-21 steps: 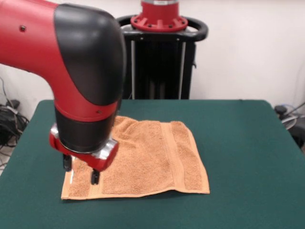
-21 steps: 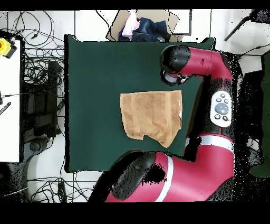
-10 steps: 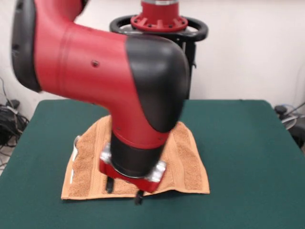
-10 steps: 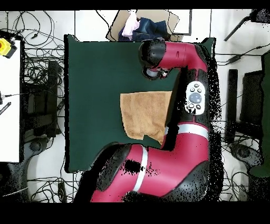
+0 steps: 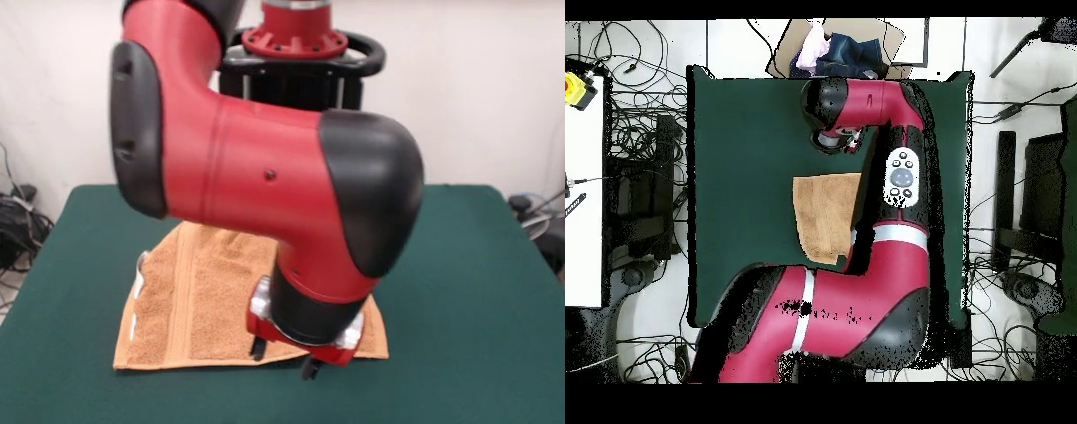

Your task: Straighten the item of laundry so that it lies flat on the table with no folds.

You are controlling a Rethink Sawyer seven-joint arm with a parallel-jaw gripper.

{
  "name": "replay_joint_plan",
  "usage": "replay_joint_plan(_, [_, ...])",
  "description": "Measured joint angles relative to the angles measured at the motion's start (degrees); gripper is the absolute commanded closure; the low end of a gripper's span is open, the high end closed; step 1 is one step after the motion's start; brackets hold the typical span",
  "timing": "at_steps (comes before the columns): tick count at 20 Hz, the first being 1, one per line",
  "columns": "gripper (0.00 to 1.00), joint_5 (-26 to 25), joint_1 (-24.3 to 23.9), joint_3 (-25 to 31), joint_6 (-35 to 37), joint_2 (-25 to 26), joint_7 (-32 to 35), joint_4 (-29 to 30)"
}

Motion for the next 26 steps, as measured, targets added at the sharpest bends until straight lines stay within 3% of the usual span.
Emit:
replay_joint_plan(18, [0.0,2.6,5.7,-0.3,0.2,2.3,0.2,0.0])
replay_joint_plan(26, [0.0,4.8,7.5,-1.1,3.9,2.3,1.0,0.0])
